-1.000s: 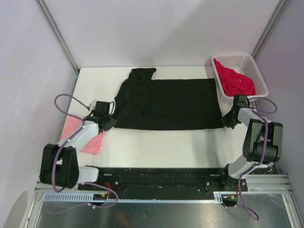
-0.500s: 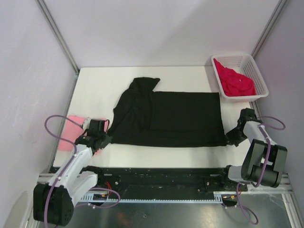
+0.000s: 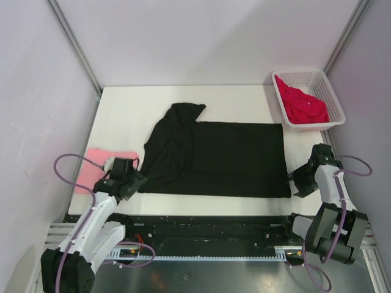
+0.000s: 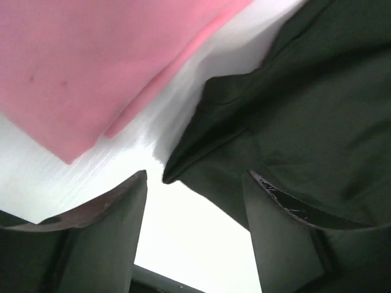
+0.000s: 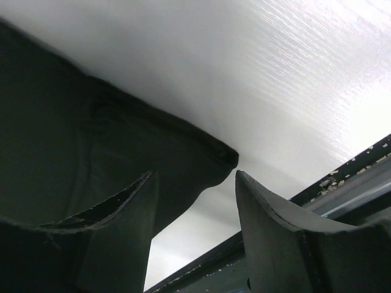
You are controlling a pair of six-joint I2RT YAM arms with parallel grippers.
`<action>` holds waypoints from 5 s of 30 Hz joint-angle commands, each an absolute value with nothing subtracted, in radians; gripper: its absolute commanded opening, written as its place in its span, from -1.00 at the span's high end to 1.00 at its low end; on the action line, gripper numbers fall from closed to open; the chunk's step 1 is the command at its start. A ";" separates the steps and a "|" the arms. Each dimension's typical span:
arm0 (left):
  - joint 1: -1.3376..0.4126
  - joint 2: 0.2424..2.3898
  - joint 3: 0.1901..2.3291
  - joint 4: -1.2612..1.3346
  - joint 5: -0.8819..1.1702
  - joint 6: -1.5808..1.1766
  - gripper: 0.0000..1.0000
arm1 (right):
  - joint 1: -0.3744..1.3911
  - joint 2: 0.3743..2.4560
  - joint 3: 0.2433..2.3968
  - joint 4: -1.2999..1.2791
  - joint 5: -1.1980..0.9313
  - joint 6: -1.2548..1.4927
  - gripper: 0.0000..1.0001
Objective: Fold and stack the t-shirts
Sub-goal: Fold the flattened tshirt in 1/3 of the way, then grap the side of the flattened tshirt furthest away from the robot with both arms
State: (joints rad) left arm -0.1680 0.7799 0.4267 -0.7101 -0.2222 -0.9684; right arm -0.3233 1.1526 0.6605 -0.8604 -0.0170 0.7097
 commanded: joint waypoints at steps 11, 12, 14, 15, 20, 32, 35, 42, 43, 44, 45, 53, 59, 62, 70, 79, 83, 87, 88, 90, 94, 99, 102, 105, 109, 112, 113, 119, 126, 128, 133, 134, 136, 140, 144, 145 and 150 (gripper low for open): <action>-0.304 1.107 0.829 -0.457 -0.066 -0.643 -0.08 | 0.047 1.145 0.865 -0.713 0.103 0.642 -0.03; -0.327 1.157 0.854 -0.440 -0.056 -0.631 -0.07 | 0.058 1.169 0.865 -0.709 0.108 0.639 -0.02; -0.385 1.249 0.916 -0.424 -0.056 -0.614 -0.03 | 0.075 1.212 0.865 -0.702 0.115 0.632 0.04; -0.414 1.292 0.943 -0.421 -0.062 -0.609 -0.02 | 0.084 1.227 0.865 -0.700 0.125 0.630 0.07; -0.487 1.461 1.032 -0.396 -0.086 -0.623 -0.02 | 0.126 1.277 0.855 -0.663 0.142 0.633 0.10; -0.337 1.880 1.473 -0.365 -0.129 -0.544 -0.04 | 0.076 1.413 0.876 -0.462 0.064 0.603 0.12; -0.287 2.002 1.626 -0.365 -0.116 -0.486 -0.04 | 0.071 1.449 0.905 -0.436 0.057 0.596 0.13; -0.203 2.218 1.901 -0.367 -0.097 -0.395 -0.07 | 0.068 1.498 0.944 -0.399 0.058 0.568 0.14; -0.193 2.245 1.925 -0.367 -0.088 -0.394 -0.07 | 0.067 1.504 0.947 -0.397 0.056 0.566 0.14; -0.183 2.269 1.946 -0.367 -0.081 -0.400 -0.07 | 0.067 1.509 0.950 -0.393 0.054 0.565 0.15; -0.174 2.293 1.965 -0.368 -0.067 -0.408 -0.07 | 0.068 1.515 0.952 -0.391 0.051 0.565 0.15; -0.134 2.496 2.141 -0.367 0.146 -0.479 -0.07 | 0.082 1.554 0.961 -0.362 0.043 0.572 0.16; -0.130 2.578 2.232 -0.366 0.229 -0.501 -0.06 | 0.082 1.582 0.976 -0.359 0.055 0.568 0.16; -0.130 2.591 2.239 -0.366 0.246 -0.508 -0.04 | 0.078 1.597 0.991 -0.361 0.062 0.564 0.16; -0.130 2.591 2.211 -0.366 0.230 -0.511 0.28 | 0.047 1.677 1.089 -0.356 0.088 0.551 0.17; -0.126 2.543 2.239 -0.365 0.238 -0.514 0.98 | 0.009 1.770 1.182 -0.343 0.091 0.551 0.18; -0.121 2.479 2.219 -0.358 0.238 -0.519 1.00 | 0.007 1.810 1.224 -0.334 0.145 0.527 0.17; -0.120 2.403 2.173 -0.334 0.240 -0.520 1.00 | 0.010 1.869 1.268 -0.314 0.205 0.502 0.17; -0.120 2.387 2.159 -0.326 0.244 -0.522 1.00 | 0.010 1.886 1.282 -0.312 0.220 0.499 0.17; -0.121 2.358 2.132 -0.313 0.252 -0.523 1.00 | 0.009 1.920 1.308 -0.305 0.243 0.495 0.17; -0.120 2.324 2.085 -0.294 0.261 -0.522 1.00 | 0.012 1.967 1.350 -0.285 0.296 0.483 0.18; -0.120 2.312 2.049 -0.283 0.275 -0.524 1.00 | 0.011 1.975 1.364 -0.257 0.343 0.478 0.20; -0.120 2.309 2.039 -0.278 0.280 -0.526 1.00 | 0.007 1.984 1.380 -0.262 0.347 0.481 0.20; -0.120 2.301 2.031 -0.275 0.283 -0.525 1.00 | -0.013 2.000 1.403 -0.272 0.316 0.470 0.22; -0.117 2.280 2.017 -0.273 0.280 -0.521 1.00 | 0.056 1.998 1.416 -0.286 0.374 0.430 0.22; -0.112 2.255 1.997 -0.273 0.278 -0.522 1.00 | 0.098 1.987 1.417 -0.296 0.431 0.414 0.22; -0.111 2.246 1.992 -0.273 0.281 -0.520 1.00 | 0.106 1.981 1.417 -0.295 0.442 0.409 0.22; -0.110 2.177 1.923 -0.258 0.381 -0.519 1.00 | 0.124 1.962 1.435 -0.296 0.456 0.398 0.22; -0.114 1.974 1.652 -0.232 0.440 -0.576 1.00 | 0.125 1.954 1.452 -0.324 0.459 0.397 0.22; -0.116 1.901 1.544 -0.232 0.431 -0.591 1.00 | 0.124 1.946 1.452 -0.334 0.457 0.402 0.22; -0.121 1.713 1.261 -0.252 0.339 -0.596 1.00 | 0.124 1.923 1.452 -0.369 0.455 0.414 0.21; -0.120 1.677 1.209 -0.258 0.324 -0.589 1.00 | 0.124 1.918 1.450 -0.376 0.455 0.416 0.21; -0.120 1.611 1.126 -0.285 0.277 -0.572 1.00 | 0.124 1.907 1.446 -0.386 0.455 0.416 0.22; -0.120 1.509 1.007 -0.337 0.218 -0.562 1.00 | 0.124 1.889 1.440 -0.400 0.456 0.419 0.22; -0.120 1.449 0.934 -0.362 0.162 -0.566 1.00 | 0.123 1.877 1.435 -0.408 0.460 0.427 0.22; -0.120 1.446 0.926 -0.367 0.159 -0.564 1.00 | 0.123 1.877 1.435 -0.410 0.462 0.429 0.22; -0.119 1.442 0.916 -0.382 0.140 -0.562 1.00 | 0.113 1.887 1.434 -0.430 0.474 0.456 0.22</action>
